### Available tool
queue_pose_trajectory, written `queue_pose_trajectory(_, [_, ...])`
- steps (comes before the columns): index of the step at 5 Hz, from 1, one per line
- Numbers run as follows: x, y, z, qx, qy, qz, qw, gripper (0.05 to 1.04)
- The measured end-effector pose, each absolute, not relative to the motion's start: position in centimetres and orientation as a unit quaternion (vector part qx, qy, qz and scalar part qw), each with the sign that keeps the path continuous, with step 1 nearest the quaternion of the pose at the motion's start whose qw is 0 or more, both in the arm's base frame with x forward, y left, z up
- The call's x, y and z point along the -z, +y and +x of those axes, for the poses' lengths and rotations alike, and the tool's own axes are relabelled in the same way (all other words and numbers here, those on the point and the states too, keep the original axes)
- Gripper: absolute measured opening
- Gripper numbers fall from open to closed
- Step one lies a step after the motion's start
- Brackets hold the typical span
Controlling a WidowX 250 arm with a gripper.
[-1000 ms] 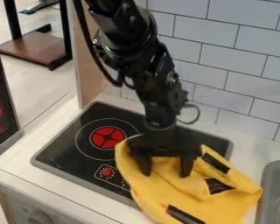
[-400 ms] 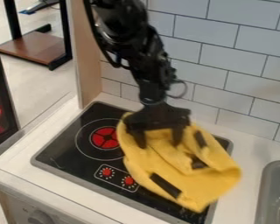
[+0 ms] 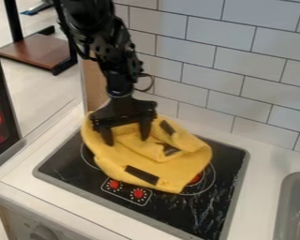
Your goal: Move the cloth to the left of the stove
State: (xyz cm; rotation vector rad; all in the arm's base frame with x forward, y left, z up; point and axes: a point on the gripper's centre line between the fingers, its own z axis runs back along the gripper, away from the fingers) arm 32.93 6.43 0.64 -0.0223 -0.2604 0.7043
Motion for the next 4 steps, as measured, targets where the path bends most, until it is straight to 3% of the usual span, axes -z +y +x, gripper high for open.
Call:
queue_pose_trajectory(2, [-0.7, 8.1, 32.1, -0.383, -0.111, -0.004, 0.917, 0.999])
queue_pose_trajectory(4, [-5.7, 7.6, 32.8, -0.4, -0.135, -0.031, 0.906, 0.999])
